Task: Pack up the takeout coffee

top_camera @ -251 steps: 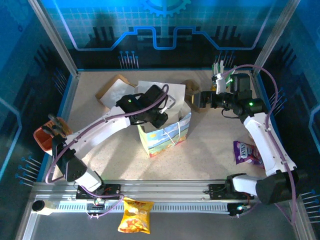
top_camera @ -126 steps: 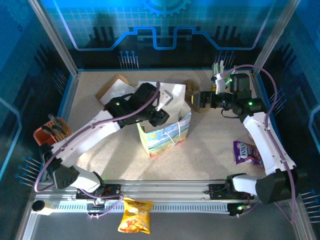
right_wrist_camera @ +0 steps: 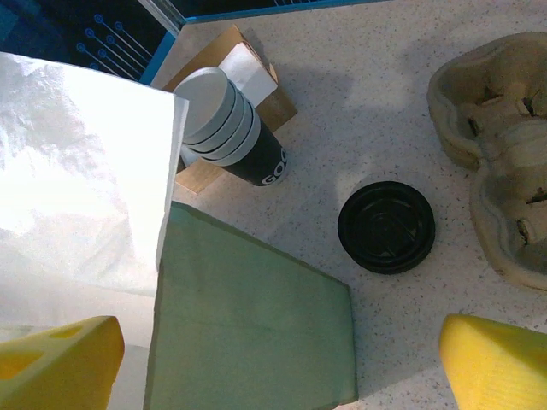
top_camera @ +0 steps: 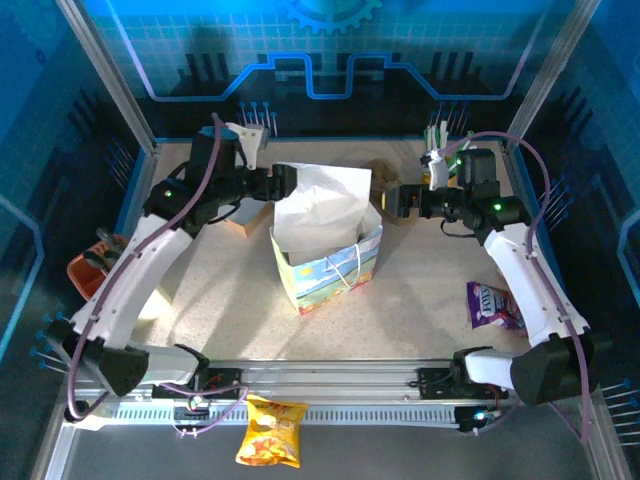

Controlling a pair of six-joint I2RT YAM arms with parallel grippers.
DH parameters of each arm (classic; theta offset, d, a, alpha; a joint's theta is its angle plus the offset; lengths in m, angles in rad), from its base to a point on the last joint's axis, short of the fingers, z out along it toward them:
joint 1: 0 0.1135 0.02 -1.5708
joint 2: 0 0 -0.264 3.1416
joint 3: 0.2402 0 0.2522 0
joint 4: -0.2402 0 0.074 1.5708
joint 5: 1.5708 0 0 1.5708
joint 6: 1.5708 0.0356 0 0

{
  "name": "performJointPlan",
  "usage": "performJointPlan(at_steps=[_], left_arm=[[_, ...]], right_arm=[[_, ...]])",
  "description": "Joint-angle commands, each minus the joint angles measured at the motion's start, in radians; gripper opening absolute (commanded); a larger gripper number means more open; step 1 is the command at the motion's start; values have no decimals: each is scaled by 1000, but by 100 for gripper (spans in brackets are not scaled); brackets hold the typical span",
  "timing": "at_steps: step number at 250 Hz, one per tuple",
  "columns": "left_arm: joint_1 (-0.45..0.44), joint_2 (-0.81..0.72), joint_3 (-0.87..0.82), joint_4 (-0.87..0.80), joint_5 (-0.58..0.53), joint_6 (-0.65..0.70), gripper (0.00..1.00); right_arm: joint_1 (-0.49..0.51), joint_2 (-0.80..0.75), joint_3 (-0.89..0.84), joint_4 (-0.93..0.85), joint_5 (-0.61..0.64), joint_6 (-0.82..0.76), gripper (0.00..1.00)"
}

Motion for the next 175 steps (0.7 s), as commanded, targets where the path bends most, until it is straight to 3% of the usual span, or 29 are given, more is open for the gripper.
performJointPlan(at_steps=[1,36,117,175], left_arm=[[15,58,0,15,190,-78,85],[15,112,16,19,267,-91,80],[11,58,-18,49,425,-54,27],[-76,20,-26,-78,465,66,6]], right_arm=[[-9,2,-15,5,-13,-2,96],[-10,-8,-17,-4,-2,-11,96],[-15,-7,-21,-2,-7,-12,96],[-14,-3,-19,-2,-2,-12,96]])
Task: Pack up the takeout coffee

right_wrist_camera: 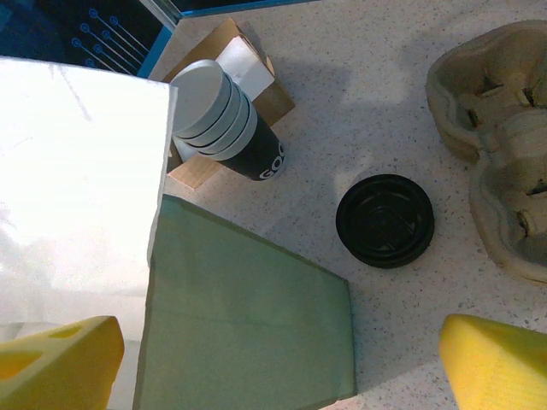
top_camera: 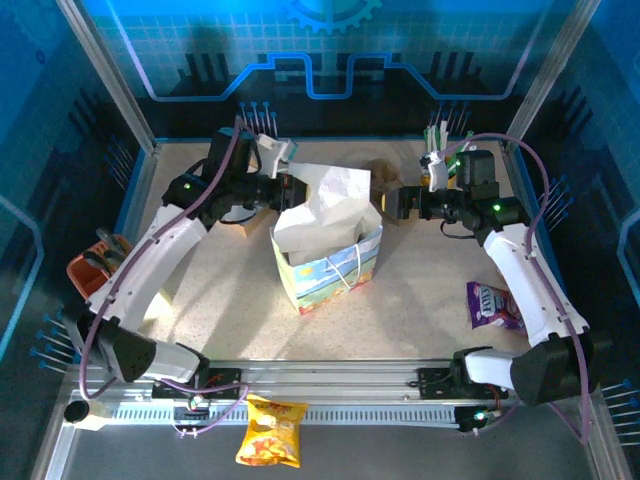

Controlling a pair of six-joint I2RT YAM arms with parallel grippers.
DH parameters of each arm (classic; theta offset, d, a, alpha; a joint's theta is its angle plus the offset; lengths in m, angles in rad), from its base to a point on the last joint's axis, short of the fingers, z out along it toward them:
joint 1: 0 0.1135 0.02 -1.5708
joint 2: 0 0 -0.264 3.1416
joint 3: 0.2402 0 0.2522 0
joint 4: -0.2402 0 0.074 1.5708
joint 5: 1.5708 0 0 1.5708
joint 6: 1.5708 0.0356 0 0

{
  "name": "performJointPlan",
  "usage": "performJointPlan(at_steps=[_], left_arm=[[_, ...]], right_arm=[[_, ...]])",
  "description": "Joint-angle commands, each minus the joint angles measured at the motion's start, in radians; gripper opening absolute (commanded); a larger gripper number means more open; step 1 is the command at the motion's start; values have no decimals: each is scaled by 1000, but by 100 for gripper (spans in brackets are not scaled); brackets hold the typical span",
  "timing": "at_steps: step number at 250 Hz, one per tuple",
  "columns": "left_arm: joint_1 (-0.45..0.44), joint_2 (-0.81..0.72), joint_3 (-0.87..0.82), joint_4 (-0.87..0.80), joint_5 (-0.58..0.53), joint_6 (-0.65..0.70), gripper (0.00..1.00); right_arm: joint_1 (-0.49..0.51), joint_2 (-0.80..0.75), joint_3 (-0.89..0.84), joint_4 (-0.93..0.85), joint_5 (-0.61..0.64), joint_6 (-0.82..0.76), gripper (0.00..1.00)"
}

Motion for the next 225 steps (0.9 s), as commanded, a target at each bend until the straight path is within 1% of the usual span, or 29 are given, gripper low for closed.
performJointPlan(at_steps=[1,32,60,97,164,193,225], left_arm=[[-51,-36,-7,-91,59,95,5],[-104,-27,23,-211,23,181,3],[-126,-6,53,-290,-14,224,3],[-151,90,123,-412,-66,268,3],[-215,210,186,-477,-195,309,17],[-229,211,224,-490,-239,320,28],[-228,162,230,-429,-245,308,46]], right_arm=[[-15,-3,-9,1,-3,-12,96],[-15,-5,-10,1,-5,-8,96],[-13,-9,-12,-2,-3,-8,96],[-14,-13,-8,-3,-6,-5,96],[-13,-17,-4,-11,-4,-5,96],[-14,-17,0,-20,-1,-11,96],[-14,-15,3,-19,-1,-12,96]])
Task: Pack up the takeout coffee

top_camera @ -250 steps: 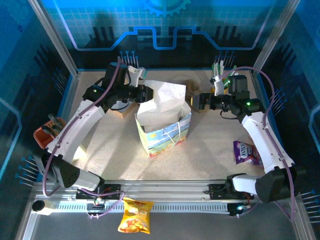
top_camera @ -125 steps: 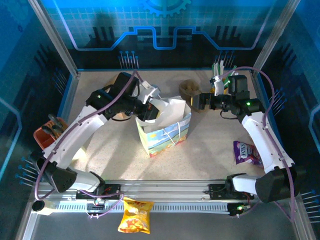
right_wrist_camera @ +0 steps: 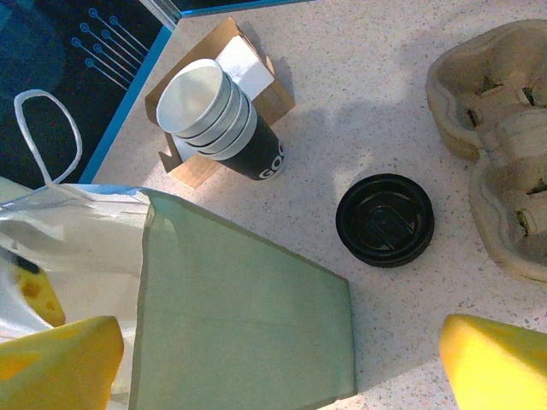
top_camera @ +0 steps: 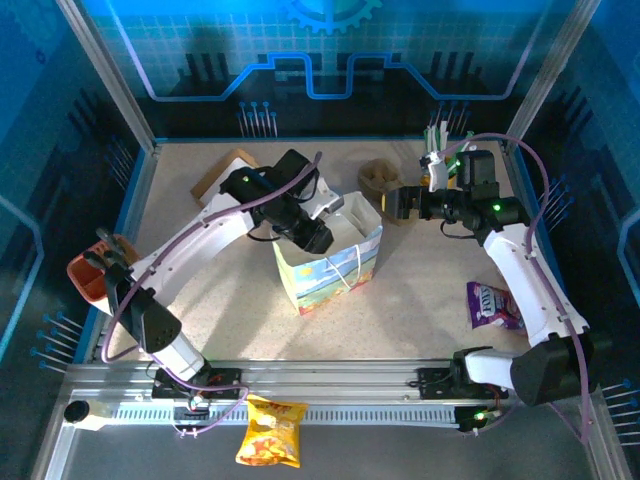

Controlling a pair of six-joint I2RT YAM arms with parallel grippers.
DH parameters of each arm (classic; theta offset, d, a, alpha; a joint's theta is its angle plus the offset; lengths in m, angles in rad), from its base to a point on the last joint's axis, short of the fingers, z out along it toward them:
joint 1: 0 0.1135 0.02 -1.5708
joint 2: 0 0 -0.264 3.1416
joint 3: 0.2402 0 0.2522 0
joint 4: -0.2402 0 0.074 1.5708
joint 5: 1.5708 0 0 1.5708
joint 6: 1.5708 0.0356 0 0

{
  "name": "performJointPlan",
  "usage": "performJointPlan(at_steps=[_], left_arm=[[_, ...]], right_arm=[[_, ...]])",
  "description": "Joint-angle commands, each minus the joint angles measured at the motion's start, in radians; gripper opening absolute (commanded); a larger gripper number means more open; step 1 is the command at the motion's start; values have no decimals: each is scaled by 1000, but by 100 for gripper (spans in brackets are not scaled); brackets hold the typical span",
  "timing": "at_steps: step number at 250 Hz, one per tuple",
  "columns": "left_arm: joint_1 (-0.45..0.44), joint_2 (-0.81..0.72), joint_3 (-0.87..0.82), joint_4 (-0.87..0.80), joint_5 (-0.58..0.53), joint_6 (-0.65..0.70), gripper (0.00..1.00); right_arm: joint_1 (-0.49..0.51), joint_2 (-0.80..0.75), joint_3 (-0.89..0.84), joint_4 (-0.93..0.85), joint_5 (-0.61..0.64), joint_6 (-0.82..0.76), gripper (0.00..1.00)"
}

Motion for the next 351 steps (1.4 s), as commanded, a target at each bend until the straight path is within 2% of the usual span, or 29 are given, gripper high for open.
performJointPlan(at_steps=[1,21,43,65,94,113,129,180,237,309,351], left_arm=[[-1,-61,41,22,-35,5,46],[-1,-83,34,54,-46,-6,52],[-2,-84,41,57,-61,-10,52],[-1,-72,46,55,-50,-8,42],[-1,-53,35,63,-43,-4,21],[-3,-22,34,60,-47,2,12],[-6,9,38,51,-55,9,9],[-24,71,-3,68,-87,22,8],[-32,97,-34,81,-102,20,19],[-32,19,4,117,-111,21,46],[-26,-41,-4,168,-113,22,55]], right_arm=[[-14,-15,3,-17,-1,-13,96],[-13,-12,0,-14,-3,-12,96],[-14,-10,-6,-11,0,-14,96],[-16,-10,-17,-8,0,-16,96],[-15,-11,-26,-5,0,-15,96],[-16,-11,-29,-3,0,-14,96],[-15,-11,-29,-1,-2,-11,96],[-15,-14,-37,0,-2,-9,96],[-15,-12,-46,3,-8,-7,96],[-16,-20,-32,-7,0,-15,96],[-18,-22,-17,-19,3,-21,96]])
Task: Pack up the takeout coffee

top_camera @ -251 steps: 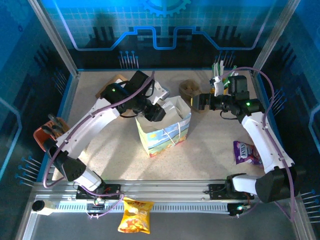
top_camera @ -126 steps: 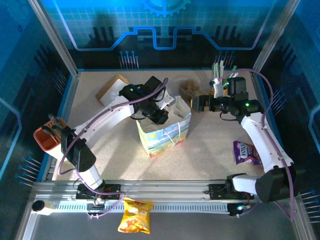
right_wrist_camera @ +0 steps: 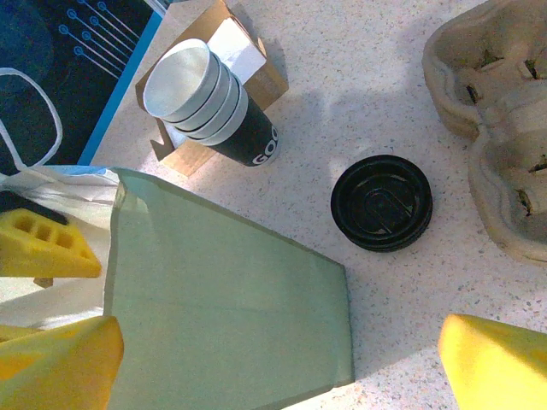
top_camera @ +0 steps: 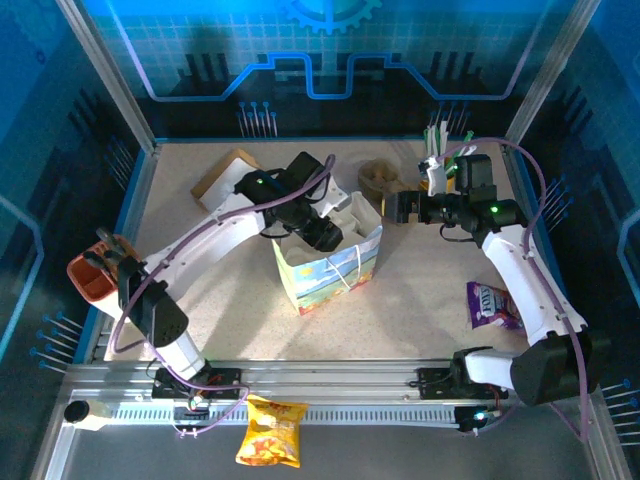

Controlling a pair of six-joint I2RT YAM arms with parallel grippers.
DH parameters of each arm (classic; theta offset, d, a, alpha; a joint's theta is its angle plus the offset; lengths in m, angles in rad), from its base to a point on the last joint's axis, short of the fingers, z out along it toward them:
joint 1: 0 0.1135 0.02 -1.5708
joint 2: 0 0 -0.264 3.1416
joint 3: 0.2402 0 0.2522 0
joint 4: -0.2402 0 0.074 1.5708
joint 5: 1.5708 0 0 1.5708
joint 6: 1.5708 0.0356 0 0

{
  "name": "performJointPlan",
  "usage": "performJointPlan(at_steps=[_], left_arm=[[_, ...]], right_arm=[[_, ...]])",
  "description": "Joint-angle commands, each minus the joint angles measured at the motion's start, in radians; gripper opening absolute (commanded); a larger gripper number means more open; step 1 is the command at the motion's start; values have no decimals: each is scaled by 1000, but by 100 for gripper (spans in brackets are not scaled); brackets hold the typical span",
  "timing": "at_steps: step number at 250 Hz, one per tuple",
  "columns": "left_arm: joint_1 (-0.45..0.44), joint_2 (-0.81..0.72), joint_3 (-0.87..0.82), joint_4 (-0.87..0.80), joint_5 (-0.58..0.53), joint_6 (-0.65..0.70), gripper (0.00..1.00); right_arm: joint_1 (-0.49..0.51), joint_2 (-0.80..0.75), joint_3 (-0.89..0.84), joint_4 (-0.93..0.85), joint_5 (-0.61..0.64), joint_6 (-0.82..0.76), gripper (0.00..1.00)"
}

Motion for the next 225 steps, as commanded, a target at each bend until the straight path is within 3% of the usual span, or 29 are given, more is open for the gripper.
performJointPlan(at_steps=[1,63,120,225], left_arm=[[2,-78,23,52,-8,2,55],[31,-187,-40,187,-11,-38,66],[82,-347,-201,425,-26,-83,79],[195,-503,-402,640,-84,-208,89]], right_arm=[[-17,-22,19,-19,4,-20,96],[-19,-15,79,-38,7,-30,96],[-20,-12,137,-50,18,-31,96],[30,-2,150,18,19,33,95]])
